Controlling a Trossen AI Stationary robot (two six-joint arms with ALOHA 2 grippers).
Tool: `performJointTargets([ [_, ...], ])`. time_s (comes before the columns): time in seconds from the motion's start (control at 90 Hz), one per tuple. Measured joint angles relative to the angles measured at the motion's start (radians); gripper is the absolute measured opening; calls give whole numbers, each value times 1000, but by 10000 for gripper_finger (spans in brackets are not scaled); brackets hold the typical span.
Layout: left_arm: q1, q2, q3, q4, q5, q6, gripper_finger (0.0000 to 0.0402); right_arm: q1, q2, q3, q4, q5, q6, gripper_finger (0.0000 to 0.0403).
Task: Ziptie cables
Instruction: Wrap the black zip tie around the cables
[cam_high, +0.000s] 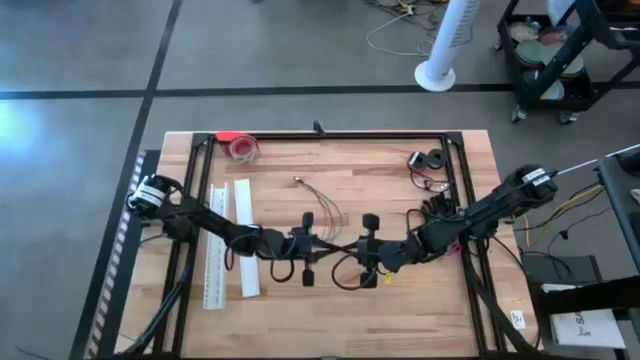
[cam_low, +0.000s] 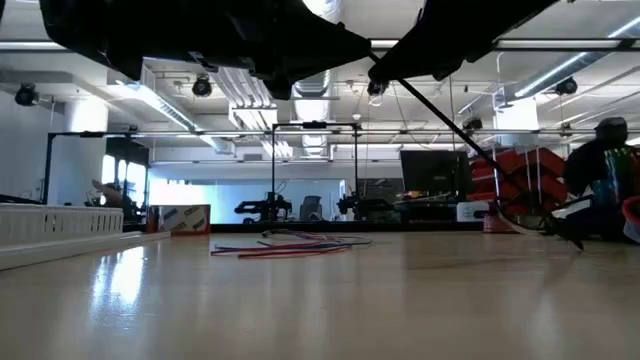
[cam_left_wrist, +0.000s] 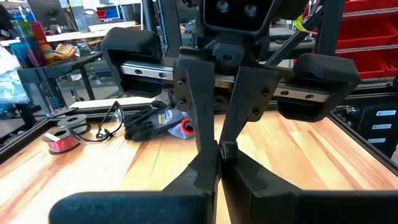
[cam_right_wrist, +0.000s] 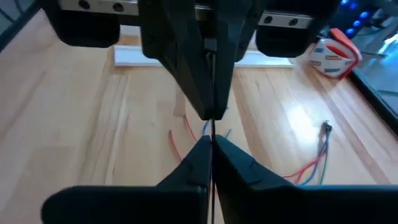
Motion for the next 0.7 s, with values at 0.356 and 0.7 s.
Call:
performJointTargets([
  [0.356,1,-41,0,-20,-150,-95,80,4,27,0,8,275,10,0],
  [0.7,6,1,0,108,-239,-169,188,5,172,1,289,445,-153,0],
])
